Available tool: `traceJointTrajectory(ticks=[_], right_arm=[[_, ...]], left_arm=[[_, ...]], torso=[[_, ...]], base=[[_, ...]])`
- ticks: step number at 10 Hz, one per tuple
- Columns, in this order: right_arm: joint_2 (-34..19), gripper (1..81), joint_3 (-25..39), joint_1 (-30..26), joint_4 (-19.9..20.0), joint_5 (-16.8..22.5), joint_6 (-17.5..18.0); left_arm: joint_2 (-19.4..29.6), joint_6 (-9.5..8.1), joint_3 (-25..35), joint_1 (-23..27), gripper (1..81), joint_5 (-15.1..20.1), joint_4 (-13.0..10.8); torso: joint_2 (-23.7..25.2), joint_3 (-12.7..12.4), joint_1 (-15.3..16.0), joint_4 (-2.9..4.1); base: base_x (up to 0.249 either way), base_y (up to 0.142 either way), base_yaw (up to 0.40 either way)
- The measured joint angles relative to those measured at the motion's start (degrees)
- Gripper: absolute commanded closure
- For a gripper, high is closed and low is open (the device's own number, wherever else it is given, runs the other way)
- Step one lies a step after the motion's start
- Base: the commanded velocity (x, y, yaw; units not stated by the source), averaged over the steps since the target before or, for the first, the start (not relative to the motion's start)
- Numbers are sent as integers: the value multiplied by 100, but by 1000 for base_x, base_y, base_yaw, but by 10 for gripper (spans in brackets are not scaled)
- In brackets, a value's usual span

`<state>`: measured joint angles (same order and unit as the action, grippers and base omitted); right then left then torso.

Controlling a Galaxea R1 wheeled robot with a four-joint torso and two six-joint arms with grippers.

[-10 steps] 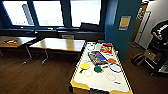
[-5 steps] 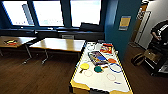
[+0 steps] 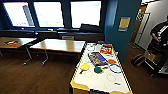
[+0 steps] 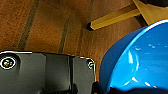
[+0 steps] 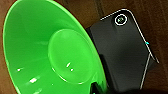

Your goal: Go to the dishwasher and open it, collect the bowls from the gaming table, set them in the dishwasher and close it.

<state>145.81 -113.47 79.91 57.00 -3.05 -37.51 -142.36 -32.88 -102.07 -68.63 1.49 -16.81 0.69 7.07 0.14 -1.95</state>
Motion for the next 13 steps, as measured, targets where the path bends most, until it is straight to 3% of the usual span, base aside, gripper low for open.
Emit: traceJointTrajectory(ticks=[3, 6, 13], right_arm=[[418, 811, -517, 90, -102, 85, 0], [510, 811, -740, 121, -138, 96, 0], [1298, 811, -1859, 219, -406, 126, 0]], left_arm=[[-246, 0, -510, -188, 811, -91, -273], [-428, 0, -713, -422, 811, -233, -446], [-909, 0, -1805, -903, 811, -547, -706]], torso=[[4, -179, -6, 0], [4, -175, -6, 0], [6, -177, -6, 0]], base=[[0, 0, 0], [0, 0, 0], [0, 0, 0]])
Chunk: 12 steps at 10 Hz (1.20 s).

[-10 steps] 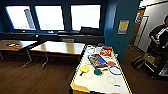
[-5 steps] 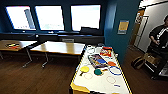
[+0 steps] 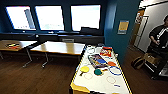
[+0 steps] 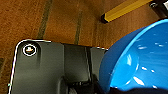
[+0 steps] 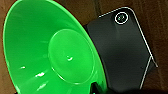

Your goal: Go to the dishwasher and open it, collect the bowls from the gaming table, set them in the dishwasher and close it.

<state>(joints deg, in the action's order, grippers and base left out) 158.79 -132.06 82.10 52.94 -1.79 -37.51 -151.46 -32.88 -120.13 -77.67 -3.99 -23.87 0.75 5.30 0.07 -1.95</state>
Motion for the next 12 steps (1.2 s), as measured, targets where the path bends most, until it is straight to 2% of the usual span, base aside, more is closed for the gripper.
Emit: traceJointTrajectory(ticks=[2, 6, 12], right_arm=[[-11, 811, -22, -22, -13, -2, -2], [90, 811, -206, 44, -30, -10, 2], [621, 811, -1161, 91, -247, -13, 2]], left_arm=[[-91, -2, -156, -4, 811, -146, -9], [-111, 0, -204, -139, 811, -139, -16], [-254, 102, -562, -265, 811, -318, -61]], torso=[[-2, -2, 6, 0], [5, -5, -8, 0], [7, -7, -10, 0]], base=[[-66, 0, 0], [-79, 0, 0], [-80, 0, 0]])
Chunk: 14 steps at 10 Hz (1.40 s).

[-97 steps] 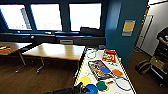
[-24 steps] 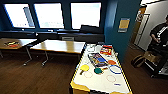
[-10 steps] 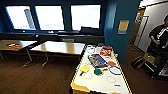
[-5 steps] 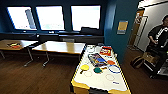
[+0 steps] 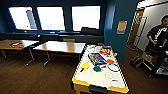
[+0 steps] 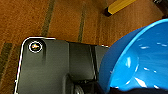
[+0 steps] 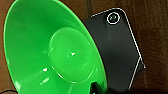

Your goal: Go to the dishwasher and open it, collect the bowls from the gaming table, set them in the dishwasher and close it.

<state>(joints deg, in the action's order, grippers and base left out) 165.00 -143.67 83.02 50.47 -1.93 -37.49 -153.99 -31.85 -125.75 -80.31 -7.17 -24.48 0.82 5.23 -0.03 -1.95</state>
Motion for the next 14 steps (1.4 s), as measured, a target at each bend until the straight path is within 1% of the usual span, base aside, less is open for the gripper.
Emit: traceJointTrajectory(ticks=[2, 14], right_arm=[[145, 811, -206, 30, -44, -52, 2], [177, 811, -236, 30, -78, -49, 0]], left_arm=[[-45, 2, -28, -30, 811, -27, -62], [-98, 13, -149, -83, 811, -138, -149]], torso=[[0, 0, 0, 0], [2, 0, -2, 0]], base=[[-77, 0, 0], [-80, 0, 0]])
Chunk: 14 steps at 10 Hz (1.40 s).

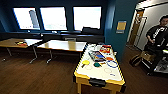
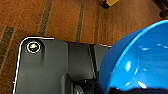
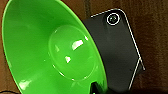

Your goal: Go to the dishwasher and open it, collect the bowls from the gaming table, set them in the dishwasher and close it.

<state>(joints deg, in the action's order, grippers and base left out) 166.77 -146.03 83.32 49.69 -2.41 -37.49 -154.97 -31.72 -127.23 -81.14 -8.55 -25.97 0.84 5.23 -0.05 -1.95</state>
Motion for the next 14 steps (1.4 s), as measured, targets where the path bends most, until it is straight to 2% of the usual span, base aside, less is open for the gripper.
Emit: traceJointTrajectory(ticks=[5, 10, 14], right_arm=[[13, 811, -2, -13, -2, -9, 2], [66, 811, -80, 0, -44, 13, -2], [390, 811, -684, 33, -162, -17, -2]], left_arm=[[-13, 0, 0, 5, 811, 4, -2], [-13, 6, -9, 7, 811, 9, -11], [-234, 6, -662, -67, 811, 1, -24]], torso=[[0, 0, 0, 0], [7, -2, 6, 0], [7, -2, 6, 0]], base=[[-98, 0, 0], [0, 0, 0], [0, 0, 0]])
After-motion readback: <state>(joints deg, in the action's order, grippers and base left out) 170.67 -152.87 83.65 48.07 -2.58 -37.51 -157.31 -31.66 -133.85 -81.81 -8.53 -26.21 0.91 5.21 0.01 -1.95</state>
